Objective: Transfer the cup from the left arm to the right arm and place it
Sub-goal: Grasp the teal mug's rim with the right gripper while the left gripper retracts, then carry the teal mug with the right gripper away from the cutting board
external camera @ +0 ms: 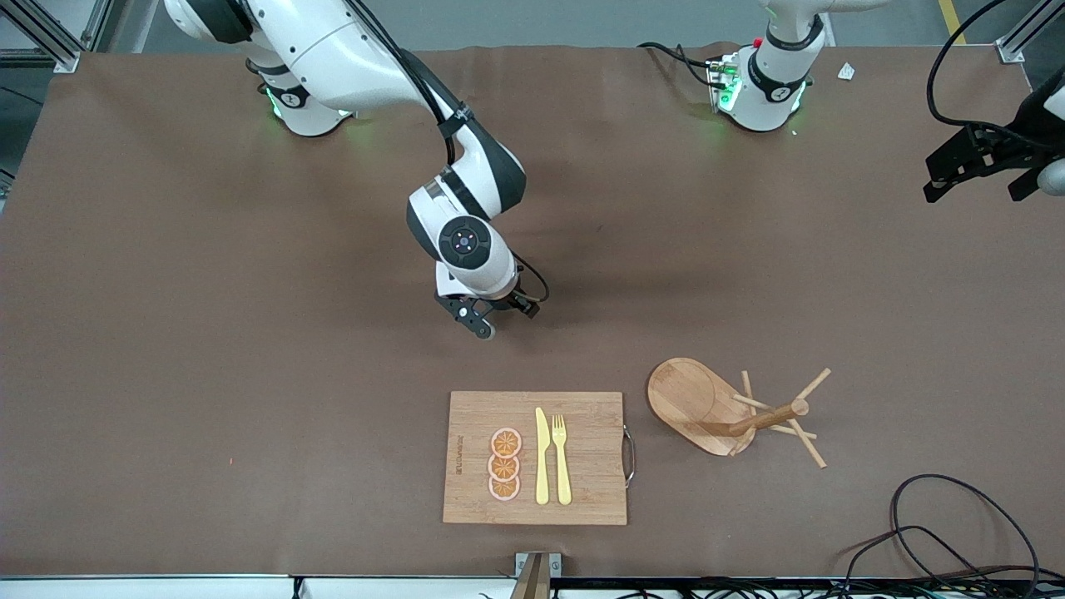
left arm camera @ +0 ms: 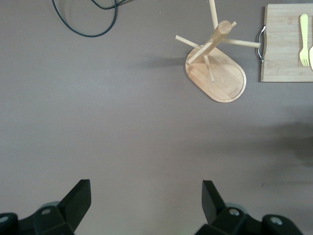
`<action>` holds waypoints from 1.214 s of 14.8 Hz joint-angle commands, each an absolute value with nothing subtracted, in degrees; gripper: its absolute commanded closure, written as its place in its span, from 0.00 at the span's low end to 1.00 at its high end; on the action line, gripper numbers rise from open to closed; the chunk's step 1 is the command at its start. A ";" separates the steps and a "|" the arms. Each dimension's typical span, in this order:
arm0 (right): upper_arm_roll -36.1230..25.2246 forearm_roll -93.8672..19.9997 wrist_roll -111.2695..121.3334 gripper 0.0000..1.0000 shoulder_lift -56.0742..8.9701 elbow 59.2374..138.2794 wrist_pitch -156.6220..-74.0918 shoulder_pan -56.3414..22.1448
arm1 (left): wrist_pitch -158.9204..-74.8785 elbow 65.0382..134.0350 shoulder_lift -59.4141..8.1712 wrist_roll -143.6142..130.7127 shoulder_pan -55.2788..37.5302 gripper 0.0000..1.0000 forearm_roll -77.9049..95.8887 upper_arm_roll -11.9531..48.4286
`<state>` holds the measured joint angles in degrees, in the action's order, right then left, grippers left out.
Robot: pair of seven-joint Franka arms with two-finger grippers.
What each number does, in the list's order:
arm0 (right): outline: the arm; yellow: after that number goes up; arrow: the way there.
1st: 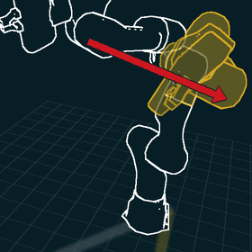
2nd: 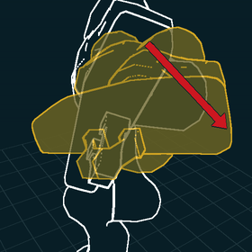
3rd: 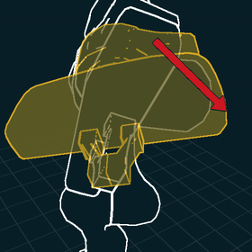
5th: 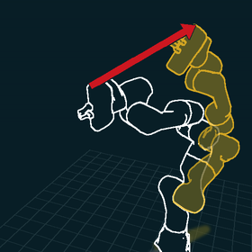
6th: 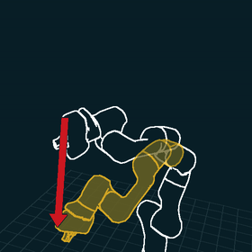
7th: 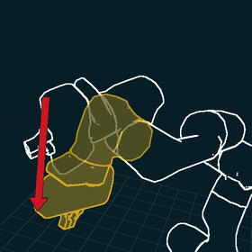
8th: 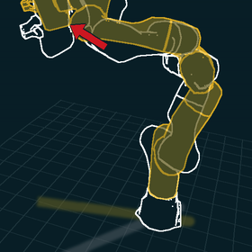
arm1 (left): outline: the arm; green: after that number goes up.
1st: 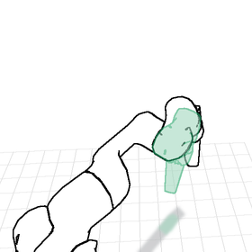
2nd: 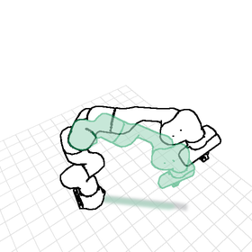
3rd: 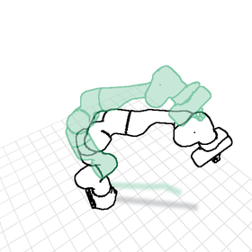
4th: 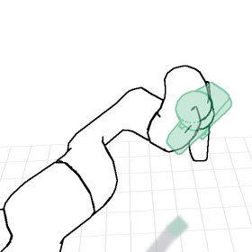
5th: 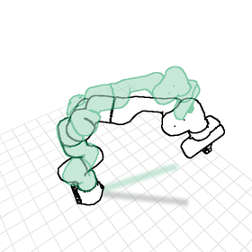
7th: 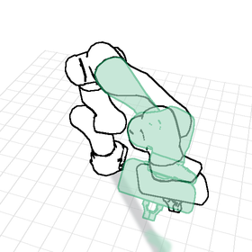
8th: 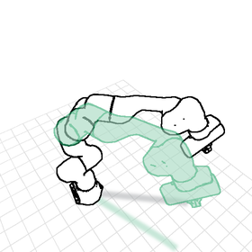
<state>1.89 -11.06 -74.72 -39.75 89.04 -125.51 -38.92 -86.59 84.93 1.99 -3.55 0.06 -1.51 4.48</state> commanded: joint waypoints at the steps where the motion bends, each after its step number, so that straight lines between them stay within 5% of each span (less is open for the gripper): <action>1: 1.76 -11.69 -71.65 0.81 -38.23 90.35 -123.32 -38.50 | -87.10 84.64 2.64 -3.25 0.00 0.00 -1.67 4.31; 3: 1.58 -11.69 -67.87 0.95 -38.06 89.92 -120.08 -38.15 | -86.57 84.29 2.90 -3.51 -0.17 0.00 -1.58 4.57; 6: 1.50 -11.43 -66.80 0.99 -38.06 89.39 -119.80 -37.79 | -86.57 84.37 2.64 -5.01 -0.18 0.00 -1.67 4.92; 18: 0.97 -2.03 -4.99 1.00 -33.40 83.41 -110.13 -8.73 | -86.84 84.20 1.76 -6.33 -0.61 0.00 -1.49 5.89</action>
<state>-0.30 -3.59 -14.62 -33.79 83.13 -110.61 -14.17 -86.74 84.46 1.39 -5.65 -0.33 -1.51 5.44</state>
